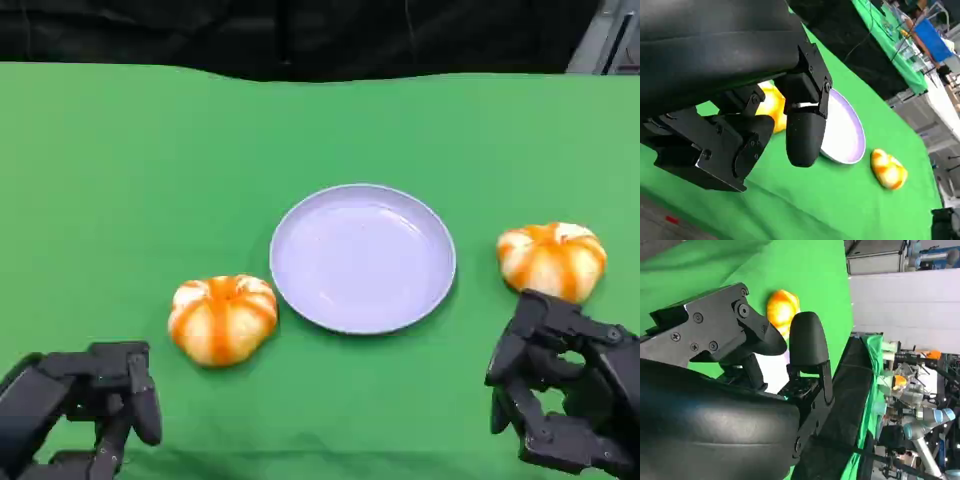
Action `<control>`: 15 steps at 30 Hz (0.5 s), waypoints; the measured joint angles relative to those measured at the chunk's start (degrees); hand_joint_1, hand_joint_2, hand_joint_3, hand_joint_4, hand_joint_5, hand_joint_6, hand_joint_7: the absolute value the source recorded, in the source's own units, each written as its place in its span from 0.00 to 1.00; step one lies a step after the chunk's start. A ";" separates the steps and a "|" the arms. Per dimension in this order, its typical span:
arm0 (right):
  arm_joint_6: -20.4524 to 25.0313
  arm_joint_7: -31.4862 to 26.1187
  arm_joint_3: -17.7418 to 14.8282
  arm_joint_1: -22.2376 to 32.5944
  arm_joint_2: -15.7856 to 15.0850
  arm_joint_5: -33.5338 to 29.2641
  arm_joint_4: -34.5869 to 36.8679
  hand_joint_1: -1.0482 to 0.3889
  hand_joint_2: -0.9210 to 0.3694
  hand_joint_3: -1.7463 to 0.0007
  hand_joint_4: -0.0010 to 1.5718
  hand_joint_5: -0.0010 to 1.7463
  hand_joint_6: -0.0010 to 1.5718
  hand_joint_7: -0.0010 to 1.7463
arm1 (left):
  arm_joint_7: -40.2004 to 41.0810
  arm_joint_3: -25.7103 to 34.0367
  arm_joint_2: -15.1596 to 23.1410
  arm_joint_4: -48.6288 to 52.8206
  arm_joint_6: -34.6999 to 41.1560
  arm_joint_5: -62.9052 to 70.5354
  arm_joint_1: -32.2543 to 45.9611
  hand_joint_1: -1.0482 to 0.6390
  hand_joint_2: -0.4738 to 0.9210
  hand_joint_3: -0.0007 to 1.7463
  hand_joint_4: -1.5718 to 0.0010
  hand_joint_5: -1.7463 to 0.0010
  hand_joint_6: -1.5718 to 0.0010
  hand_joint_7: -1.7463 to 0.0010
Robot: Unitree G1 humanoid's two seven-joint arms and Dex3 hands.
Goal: Grasp the bread from the table and place it into the plate.
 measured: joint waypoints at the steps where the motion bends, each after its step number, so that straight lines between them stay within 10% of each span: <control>1: 0.00 0.04 0.00 0.00 -0.01 0.00 0.00 0.72 0.19 0.37 0.49 1.00 0.40 0.92 | -0.05 -0.15 0.57 0.07 -0.21 0.47 0.09 0.79 0.74 0.67 0.46 0.05 0.48 0.22; 15: -0.01 0.15 -0.10 0.00 -0.01 0.30 0.04 0.72 0.19 0.38 0.49 1.00 0.39 0.92 | -0.74 -1.68 4.06 -0.03 -0.76 4.78 1.14 0.77 0.79 0.55 0.46 0.12 0.45 0.32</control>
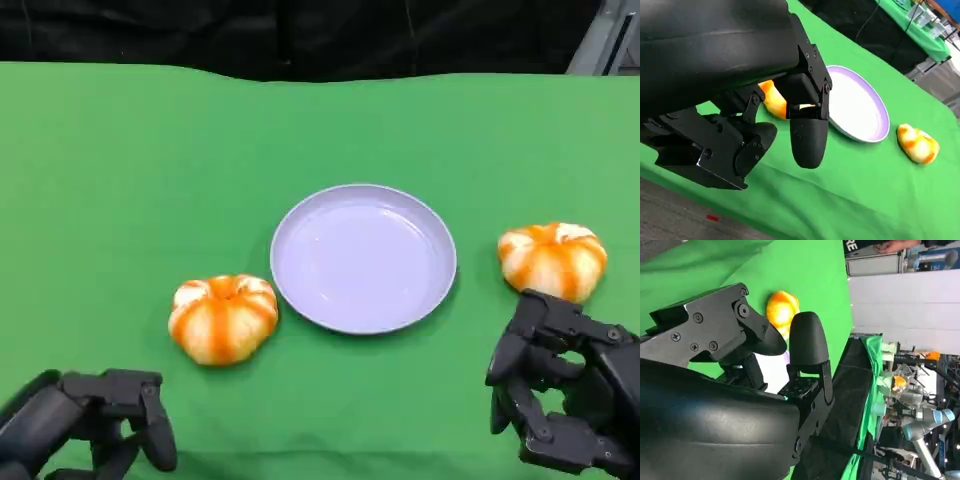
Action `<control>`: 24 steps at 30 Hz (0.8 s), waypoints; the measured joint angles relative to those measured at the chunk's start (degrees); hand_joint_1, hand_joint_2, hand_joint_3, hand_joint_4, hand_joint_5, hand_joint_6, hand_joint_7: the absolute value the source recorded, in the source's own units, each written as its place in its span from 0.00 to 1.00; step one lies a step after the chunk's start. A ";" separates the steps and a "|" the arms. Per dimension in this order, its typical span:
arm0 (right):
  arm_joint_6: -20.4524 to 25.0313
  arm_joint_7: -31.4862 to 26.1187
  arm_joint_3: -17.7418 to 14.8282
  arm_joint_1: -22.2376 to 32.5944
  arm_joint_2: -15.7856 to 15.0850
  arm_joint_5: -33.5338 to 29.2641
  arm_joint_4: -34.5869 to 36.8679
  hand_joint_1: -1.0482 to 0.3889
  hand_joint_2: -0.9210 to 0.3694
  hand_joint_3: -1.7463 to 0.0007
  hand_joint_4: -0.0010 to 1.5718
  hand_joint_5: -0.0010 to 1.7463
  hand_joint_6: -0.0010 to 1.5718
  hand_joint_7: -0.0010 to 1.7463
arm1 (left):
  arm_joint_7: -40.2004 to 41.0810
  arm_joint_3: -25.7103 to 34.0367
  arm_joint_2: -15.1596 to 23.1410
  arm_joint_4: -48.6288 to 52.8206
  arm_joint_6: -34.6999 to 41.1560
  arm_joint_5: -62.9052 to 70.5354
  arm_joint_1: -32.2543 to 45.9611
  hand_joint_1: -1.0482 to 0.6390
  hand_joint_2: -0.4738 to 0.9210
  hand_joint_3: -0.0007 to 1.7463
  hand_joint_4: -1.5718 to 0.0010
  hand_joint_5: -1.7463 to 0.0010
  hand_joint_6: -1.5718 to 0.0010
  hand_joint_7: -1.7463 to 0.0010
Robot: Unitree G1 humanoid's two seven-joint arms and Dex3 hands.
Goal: Grasp the bread from the table and place it into the plate.
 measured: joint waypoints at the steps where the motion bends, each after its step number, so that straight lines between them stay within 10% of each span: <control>1: 0.00 0.00 0.00 0.00 0.00 -0.02 0.00 0.72 0.19 0.38 0.49 1.00 0.39 0.92 | 0.00 -0.05 0.05 -0.02 0.00 0.18 0.01 0.77 0.80 0.55 0.46 0.12 0.44 0.33; 9: -0.07 -0.02 0.00 0.00 0.01 -0.07 0.08 0.72 0.18 0.39 0.48 1.00 0.40 0.91 | 0.00 -0.08 0.37 -0.03 -0.01 0.28 0.02 0.78 0.81 0.51 0.47 0.13 0.44 0.35; 12: -0.06 -0.03 -0.02 -0.01 0.00 -0.08 0.08 0.71 0.18 0.39 0.48 1.00 0.39 0.91 | 0.04 -0.21 0.41 -0.02 0.01 0.33 -0.12 0.66 0.95 0.24 0.50 0.51 0.45 0.69; 14: 0.08 -0.07 -0.09 -0.13 -0.06 -0.14 0.10 0.71 0.18 0.40 0.48 1.00 0.39 0.91 | 0.19 -1.16 0.15 -0.12 0.54 1.13 -1.78 0.47 0.99 0.14 0.69 0.79 0.56 0.91; 24: 1.15 -0.31 -0.04 -0.66 -0.32 -0.49 0.11 0.71 0.18 0.41 0.48 1.00 0.39 0.90 | 0.79 -7.05 0.08 -3.58 7.71 11.41 -13.89 0.20 1.00 0.13 0.91 0.97 0.72 1.00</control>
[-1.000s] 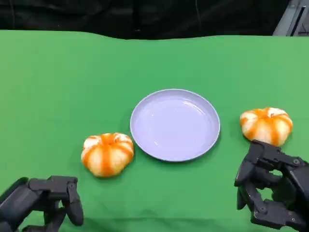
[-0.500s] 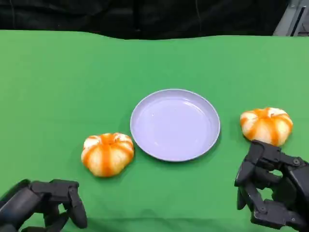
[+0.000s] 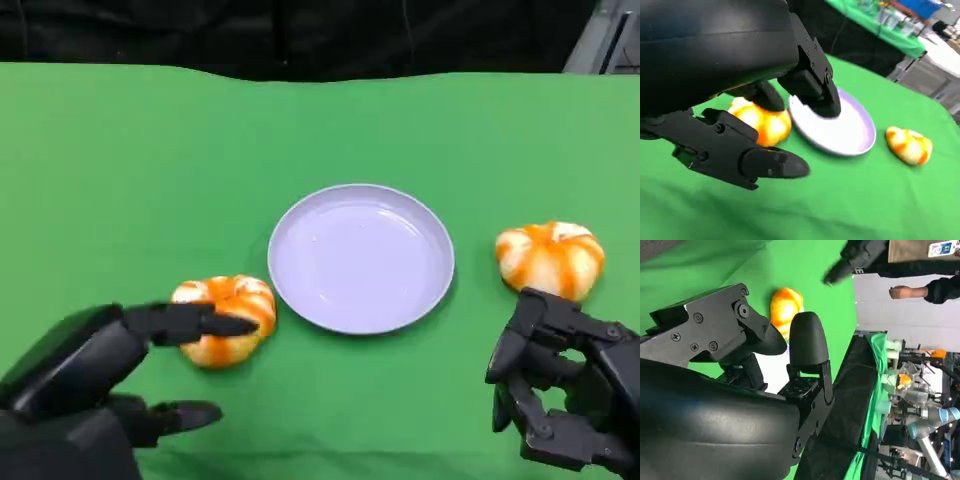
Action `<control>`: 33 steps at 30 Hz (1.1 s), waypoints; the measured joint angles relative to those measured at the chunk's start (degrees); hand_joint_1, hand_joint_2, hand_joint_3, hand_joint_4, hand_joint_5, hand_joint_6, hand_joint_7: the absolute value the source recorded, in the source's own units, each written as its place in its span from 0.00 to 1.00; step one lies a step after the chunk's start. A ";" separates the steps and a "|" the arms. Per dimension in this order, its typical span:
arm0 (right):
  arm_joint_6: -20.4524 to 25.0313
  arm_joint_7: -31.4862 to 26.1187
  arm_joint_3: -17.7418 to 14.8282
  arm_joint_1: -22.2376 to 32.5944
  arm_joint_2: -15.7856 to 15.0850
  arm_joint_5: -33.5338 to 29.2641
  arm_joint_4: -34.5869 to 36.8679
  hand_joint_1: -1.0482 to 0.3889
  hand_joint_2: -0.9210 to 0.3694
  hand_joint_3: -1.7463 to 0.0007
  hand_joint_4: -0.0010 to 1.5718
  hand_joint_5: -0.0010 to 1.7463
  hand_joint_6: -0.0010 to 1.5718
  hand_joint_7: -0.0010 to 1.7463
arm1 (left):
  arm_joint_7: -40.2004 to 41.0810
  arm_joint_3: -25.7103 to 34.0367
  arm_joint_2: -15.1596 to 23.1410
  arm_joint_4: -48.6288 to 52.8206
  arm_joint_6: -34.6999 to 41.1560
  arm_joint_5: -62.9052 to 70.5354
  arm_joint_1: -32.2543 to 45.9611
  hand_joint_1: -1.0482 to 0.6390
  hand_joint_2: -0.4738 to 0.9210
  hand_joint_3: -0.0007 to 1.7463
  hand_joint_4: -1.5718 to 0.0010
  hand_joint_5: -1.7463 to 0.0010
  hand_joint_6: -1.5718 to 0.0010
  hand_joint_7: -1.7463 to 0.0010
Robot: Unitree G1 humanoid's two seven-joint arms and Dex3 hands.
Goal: Grasp the bread from the table and place it into the plate.
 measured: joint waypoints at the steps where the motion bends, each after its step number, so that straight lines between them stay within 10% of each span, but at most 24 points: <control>1: 0.02 -0.01 0.02 -0.01 0.00 0.00 0.01 0.71 0.18 0.41 0.48 1.00 0.39 0.90 | 0.00 -0.30 0.04 0.00 0.79 0.73 -0.88 0.20 1.00 0.13 0.92 0.97 0.72 1.00; 14: 0.18 -0.56 0.79 0.17 0.27 -0.05 -0.36 0.69 0.18 0.41 0.49 1.00 0.41 0.90 | 9.14 -10.63 0.60 12.49 2.56 23.70 -10.79 0.06 1.00 0.14 0.92 0.97 0.74 0.99; 33: -0.57 -0.90 1.17 1.43 0.37 0.20 -0.66 0.72 0.18 0.39 0.48 1.00 0.40 0.91 | 22.01 -22.86 -9.12 38.24 9.76 37.16 -24.48 0.02 1.00 0.20 0.92 0.99 0.75 1.00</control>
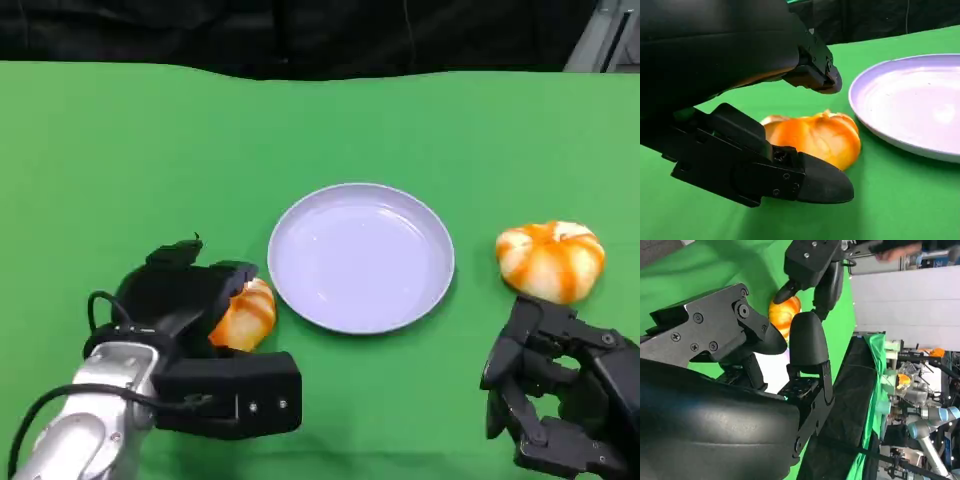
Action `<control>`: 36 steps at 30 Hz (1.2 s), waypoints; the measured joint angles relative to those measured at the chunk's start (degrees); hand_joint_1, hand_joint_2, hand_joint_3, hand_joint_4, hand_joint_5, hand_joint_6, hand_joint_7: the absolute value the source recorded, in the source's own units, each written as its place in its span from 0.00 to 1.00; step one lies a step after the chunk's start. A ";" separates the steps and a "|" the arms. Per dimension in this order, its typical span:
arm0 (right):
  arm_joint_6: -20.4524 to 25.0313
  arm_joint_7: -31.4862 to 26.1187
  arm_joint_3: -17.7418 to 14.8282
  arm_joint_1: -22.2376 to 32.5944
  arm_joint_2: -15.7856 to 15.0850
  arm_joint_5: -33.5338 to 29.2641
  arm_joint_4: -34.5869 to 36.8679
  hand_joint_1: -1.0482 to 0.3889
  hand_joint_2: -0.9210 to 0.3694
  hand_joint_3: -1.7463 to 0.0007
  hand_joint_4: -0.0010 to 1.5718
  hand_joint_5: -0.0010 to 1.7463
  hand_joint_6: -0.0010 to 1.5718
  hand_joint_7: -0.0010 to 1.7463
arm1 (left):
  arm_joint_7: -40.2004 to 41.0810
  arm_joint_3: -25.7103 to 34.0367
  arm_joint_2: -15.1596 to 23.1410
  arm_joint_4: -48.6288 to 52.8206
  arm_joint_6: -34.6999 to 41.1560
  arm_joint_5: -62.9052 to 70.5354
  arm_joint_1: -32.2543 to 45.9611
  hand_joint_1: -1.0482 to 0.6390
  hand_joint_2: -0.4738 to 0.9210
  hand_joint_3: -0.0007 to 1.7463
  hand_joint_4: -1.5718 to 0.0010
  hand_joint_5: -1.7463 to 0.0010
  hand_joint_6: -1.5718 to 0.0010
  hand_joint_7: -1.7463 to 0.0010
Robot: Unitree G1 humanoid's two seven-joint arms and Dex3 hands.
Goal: Grasp the bread from the table and place it into the plate.
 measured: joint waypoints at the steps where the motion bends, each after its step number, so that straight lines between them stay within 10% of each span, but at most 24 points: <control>1: -0.05 0.00 0.00 0.00 0.00 0.00 0.00 0.72 0.18 0.39 0.48 1.00 0.40 0.91 | 0.07 -0.15 -0.01 0.23 0.00 -0.07 -0.01 0.02 1.00 0.20 0.92 0.99 0.75 1.00; 36: 0.69 -1.05 0.38 1.17 -0.10 -0.11 -2.39 0.69 0.17 0.41 0.48 1.00 0.40 0.91 | 4.65 -2.91 -4.15 15.97 3.28 -6.26 -7.59 0.05 1.00 0.39 0.92 1.00 0.76 1.00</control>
